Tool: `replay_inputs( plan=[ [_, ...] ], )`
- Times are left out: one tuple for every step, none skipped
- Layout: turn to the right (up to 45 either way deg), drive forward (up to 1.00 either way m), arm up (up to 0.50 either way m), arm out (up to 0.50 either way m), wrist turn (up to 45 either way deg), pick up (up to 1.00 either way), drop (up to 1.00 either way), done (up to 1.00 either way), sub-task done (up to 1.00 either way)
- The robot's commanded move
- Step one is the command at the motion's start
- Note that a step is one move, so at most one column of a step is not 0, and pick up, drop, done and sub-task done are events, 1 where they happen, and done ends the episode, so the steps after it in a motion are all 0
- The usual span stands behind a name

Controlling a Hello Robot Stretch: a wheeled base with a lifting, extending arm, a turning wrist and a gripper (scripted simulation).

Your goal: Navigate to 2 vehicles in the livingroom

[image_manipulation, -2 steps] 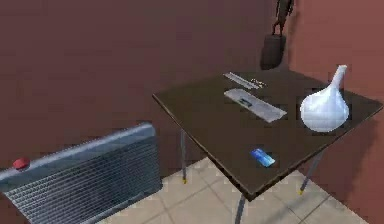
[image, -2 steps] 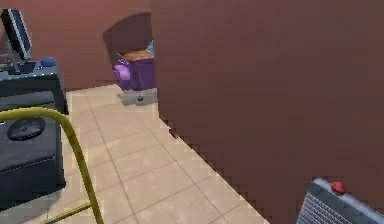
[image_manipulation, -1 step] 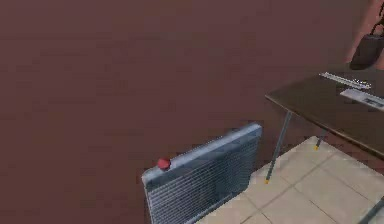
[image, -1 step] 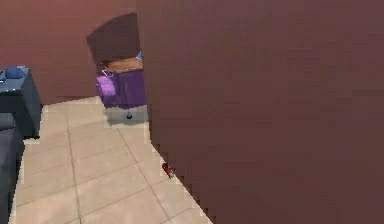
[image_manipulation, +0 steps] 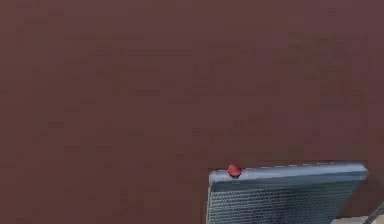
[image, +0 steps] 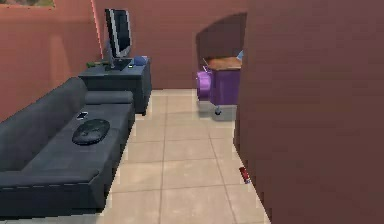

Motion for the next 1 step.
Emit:
replay_inputs(
  plan=[
    [0.0,0.9,0.0,0.0,0.0,0.0,0.0,0.0,0.0]
  ],
)
